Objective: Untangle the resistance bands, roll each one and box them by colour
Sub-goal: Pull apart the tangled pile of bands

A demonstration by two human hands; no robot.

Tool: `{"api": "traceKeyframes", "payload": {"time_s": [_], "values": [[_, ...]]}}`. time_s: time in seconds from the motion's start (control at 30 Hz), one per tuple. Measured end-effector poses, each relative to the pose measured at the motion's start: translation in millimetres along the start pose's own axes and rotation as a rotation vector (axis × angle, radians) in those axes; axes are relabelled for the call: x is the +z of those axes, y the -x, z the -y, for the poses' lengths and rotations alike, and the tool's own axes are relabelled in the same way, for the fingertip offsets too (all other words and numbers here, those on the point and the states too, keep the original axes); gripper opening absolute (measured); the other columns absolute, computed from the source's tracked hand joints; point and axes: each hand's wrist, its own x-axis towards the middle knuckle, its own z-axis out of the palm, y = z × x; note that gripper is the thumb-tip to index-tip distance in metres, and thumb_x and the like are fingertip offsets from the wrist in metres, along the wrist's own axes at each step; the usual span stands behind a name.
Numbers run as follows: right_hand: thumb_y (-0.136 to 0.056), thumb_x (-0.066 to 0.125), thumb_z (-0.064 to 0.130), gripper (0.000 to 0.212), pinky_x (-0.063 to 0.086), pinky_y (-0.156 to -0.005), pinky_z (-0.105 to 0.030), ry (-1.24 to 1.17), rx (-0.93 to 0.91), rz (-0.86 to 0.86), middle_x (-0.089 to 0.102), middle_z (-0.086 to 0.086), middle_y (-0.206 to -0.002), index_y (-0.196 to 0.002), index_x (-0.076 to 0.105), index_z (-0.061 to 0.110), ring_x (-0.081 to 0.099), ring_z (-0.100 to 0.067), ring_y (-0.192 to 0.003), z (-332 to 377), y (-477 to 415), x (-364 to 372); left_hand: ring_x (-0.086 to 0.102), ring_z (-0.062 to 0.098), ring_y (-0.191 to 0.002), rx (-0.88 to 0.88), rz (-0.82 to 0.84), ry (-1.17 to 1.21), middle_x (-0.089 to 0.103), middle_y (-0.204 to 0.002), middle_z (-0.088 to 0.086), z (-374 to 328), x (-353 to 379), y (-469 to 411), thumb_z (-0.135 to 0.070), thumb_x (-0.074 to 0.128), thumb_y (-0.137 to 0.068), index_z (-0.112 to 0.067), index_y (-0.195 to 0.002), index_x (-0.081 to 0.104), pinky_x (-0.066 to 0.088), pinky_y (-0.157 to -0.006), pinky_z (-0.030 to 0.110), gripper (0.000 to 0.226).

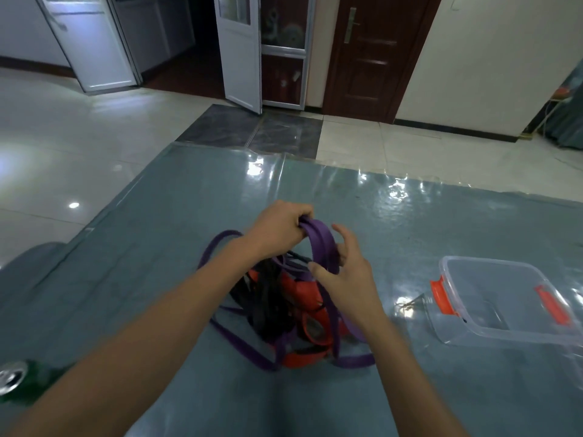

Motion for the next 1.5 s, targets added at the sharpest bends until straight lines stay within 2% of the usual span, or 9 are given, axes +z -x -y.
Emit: {"api": "traceKeyframes", "payload": {"time_s": [0.2,0.53,0.63,0.73,0.9,1.1,1.2,1.33,1.5], "values": [[-0.085,0.068,0.007,0.032,0.046,-0.07,-0.014,0.049,-0.083,-0.102,0.07,0.016,-0.084,-0.109,0.069,0.028,0.063,0.0,-0.074,2,-2,-1,0.065,0.02,-0.07,-0.081,0.006,0.057,0.071,-0.074,-0.002,15,19,25,-0.029,0.08,-0.083,-0.024,-0.084,0.069,0.054,-0.064,0.04,0.012],[-0.085,0.062,0.001,0.04,0.052,-0.074,-0.016,-0.104,-0.122,-0.247,0.071,0.014,-0.09,-0.096,0.069,0.039,0.067,-0.009,-0.081,19,-3,-27,0.046,0.002,-0.053,-0.248,0.134,0.28,0.051,-0.058,-0.014,51,79,80,-0.038,0.074,-0.089,-0.031,-0.066,0.051,0.039,-0.057,0.025,0.034],[-0.087,0.063,0.002,0.039,0.052,-0.071,-0.016,-0.136,-0.098,-0.253,0.071,0.011,-0.087,-0.097,0.069,0.039,0.067,-0.011,-0.078,10,2,-30,0.055,-0.005,-0.055,-0.237,0.041,0.283,0.061,-0.061,-0.023,55,63,68,-0.037,0.075,-0.09,-0.04,-0.074,0.063,0.039,-0.055,0.014,0.02],[-0.088,0.066,0.004,0.033,0.053,-0.073,-0.02,-0.098,-0.038,-0.233,0.072,0.012,-0.087,-0.101,0.069,0.034,0.068,-0.011,-0.079,-3,4,-37,0.06,-0.003,-0.064,-0.274,-0.095,0.309,0.068,-0.068,-0.017,58,34,42,-0.035,0.075,-0.091,-0.034,-0.084,0.072,0.047,-0.063,0.021,0.007],[-0.093,0.066,0.008,0.029,0.058,-0.077,-0.032,-0.096,0.026,-0.147,0.072,0.007,-0.091,-0.108,0.067,0.033,0.068,-0.019,-0.084,-7,5,-32,0.044,0.0,-0.051,-0.1,-0.161,0.294,0.051,-0.054,-0.021,25,-26,-9,-0.038,0.075,-0.09,-0.04,-0.079,0.068,0.036,-0.053,0.013,0.013],[-0.095,0.063,0.008,0.029,0.05,-0.06,-0.014,-0.078,-0.029,-0.098,0.068,0.021,-0.088,-0.116,0.062,0.028,0.062,-0.002,-0.07,9,-7,-27,0.049,-0.002,-0.056,0.069,-0.262,0.306,0.056,-0.062,-0.023,-24,-52,-43,-0.04,0.074,-0.087,-0.022,-0.081,0.07,0.039,-0.06,0.007,0.019],[-0.093,0.063,0.006,0.046,0.049,-0.061,-0.015,-0.033,-0.059,-0.136,0.066,0.025,-0.094,-0.129,0.052,0.032,0.063,-0.004,-0.072,12,-10,-29,0.05,-0.002,-0.057,0.094,-0.146,0.268,0.06,-0.064,-0.024,-26,-41,-36,-0.042,0.073,-0.089,-0.041,-0.08,0.066,0.039,-0.058,0.012,0.011],[-0.09,0.071,0.017,0.08,0.054,-0.075,-0.016,-0.023,-0.077,-0.102,0.067,0.013,-0.099,-0.15,0.028,0.047,0.066,-0.007,-0.083,12,-9,-23,0.043,0.002,-0.05,0.069,-0.007,0.138,0.048,-0.053,-0.014,-13,-12,-16,-0.04,0.076,-0.088,-0.04,-0.064,0.049,0.038,-0.055,0.029,0.037],[-0.092,0.071,0.02,0.033,0.052,-0.083,-0.016,0.117,-0.102,-0.096,0.067,0.021,-0.099,-0.124,0.067,0.026,0.063,0.007,-0.091,6,-9,-15,0.051,0.01,-0.054,0.022,0.042,0.11,0.052,-0.056,-0.009,3,15,11,-0.044,0.076,-0.085,-0.033,-0.062,0.052,0.048,-0.058,0.041,0.035]]}}
